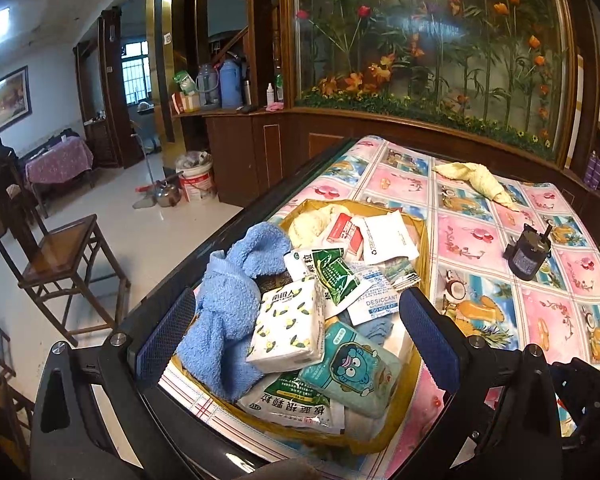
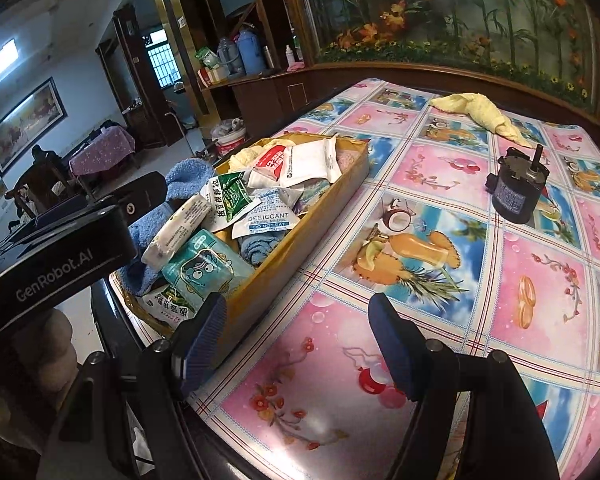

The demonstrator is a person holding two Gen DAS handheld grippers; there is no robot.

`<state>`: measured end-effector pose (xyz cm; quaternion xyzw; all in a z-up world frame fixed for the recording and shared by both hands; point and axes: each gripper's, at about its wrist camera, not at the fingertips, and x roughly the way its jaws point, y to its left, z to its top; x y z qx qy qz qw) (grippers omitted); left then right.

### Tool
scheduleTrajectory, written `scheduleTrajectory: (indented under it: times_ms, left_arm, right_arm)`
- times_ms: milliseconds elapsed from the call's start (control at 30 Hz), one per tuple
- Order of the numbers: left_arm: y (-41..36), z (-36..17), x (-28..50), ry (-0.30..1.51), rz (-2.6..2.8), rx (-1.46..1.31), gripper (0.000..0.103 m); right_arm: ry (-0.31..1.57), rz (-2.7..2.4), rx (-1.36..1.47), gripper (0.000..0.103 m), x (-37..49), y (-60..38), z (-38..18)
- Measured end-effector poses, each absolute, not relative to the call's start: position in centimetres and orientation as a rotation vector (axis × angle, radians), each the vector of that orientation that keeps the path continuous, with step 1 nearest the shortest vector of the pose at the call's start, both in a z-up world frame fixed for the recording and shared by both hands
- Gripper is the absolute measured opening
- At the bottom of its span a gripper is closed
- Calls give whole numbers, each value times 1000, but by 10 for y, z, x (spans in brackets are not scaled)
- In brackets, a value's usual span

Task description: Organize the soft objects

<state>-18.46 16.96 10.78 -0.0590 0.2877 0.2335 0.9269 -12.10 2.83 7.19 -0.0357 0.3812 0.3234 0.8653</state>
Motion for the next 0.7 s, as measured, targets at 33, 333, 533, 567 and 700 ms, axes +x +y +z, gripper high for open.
scheduleTrajectory:
  times_ms: [33,333,533,567,700]
  left_arm:
    - [170,107,-185,592,478,-125,103]
    - [176,100,-184,627,474,-134,103]
    - [179,99,-184,638,477,-141,103]
    - [180,99,-184,639,478,-142,103]
    - [184,98,-182,648,478,-150,103]
  right_arm:
    - [800,678,-77,73,-122,30,71]
    - [817,690,-103,73,-127,42,67]
    - [826,701,-119,73,-129,48,65]
    - [826,702,-123,73,-129,49,65]
    - [830,713,-136,73,-131,54,63]
